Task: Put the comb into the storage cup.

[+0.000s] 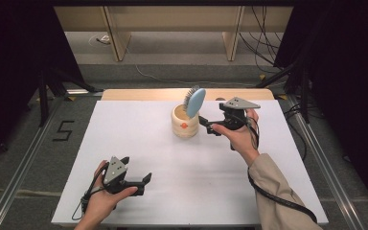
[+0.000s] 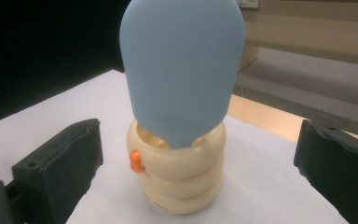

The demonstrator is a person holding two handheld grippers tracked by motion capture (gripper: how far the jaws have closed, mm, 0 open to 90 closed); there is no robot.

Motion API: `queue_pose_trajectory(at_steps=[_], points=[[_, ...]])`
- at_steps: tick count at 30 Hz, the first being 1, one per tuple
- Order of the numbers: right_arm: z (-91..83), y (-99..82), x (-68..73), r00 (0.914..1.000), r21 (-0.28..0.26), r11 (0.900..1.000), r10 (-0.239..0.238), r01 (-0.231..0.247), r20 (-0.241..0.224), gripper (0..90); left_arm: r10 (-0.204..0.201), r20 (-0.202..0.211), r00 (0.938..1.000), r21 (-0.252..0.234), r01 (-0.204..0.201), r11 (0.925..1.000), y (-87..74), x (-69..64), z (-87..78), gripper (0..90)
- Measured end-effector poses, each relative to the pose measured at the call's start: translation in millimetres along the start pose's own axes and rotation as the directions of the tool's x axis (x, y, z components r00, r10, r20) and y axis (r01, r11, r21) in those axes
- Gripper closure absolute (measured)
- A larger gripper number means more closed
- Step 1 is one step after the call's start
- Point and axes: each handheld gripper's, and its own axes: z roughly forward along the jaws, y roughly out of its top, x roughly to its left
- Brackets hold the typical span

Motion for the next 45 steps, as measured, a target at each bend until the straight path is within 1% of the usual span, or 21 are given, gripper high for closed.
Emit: queue_pose_trajectory(at_steps=[3,11,20,25,31,45], points=[[-3.8,-2.5,-1.2,1.0000,0.000,1.0000,0.001,-0.001,-0.006,2.0,0.000,-0.001,1.0000,0.000,0.000,1.0000,-0.1,0.5,-0.1,2.1],[-16.1,-10.3,-4.5,1.0000,0.008,1.0000,0.003,-0.003,-0.005,2.1,0.002,-0.002,1.0000,0.000,-0.002,1.0000,0.0,0.1,-0.1,2.0],[-32.0,-22.4,-7.8,0.9999,0.019,0.9998,0.008,-0.007,-0.013,2.7,0.002,-0.005,1.0000,0.001,-0.002,1.0000,-0.1,0.8,-0.2,2.0],[-39.6,-29.7,-8.3,0.9994,0.030,0.9995,0.013,-0.012,-0.031,2.9,0.003,-0.007,1.0000,0.001,-0.003,1.0000,-0.2,0.9,-0.2,2.0],[-50.0,-37.3,-9.6,0.9994,0.031,0.9994,0.019,-0.018,-0.030,3.1,0.002,-0.008,1.0000,0.001,-0.002,1.0000,-0.3,1.2,-0.3,2.0],[-74.5,-52.4,-10.8,0.9996,0.042,0.9991,-0.008,0.009,-0.026,3.9,0.004,-0.016,0.9999,-0.002,-0.004,1.0000,-0.6,2.8,-0.4,2.0]])
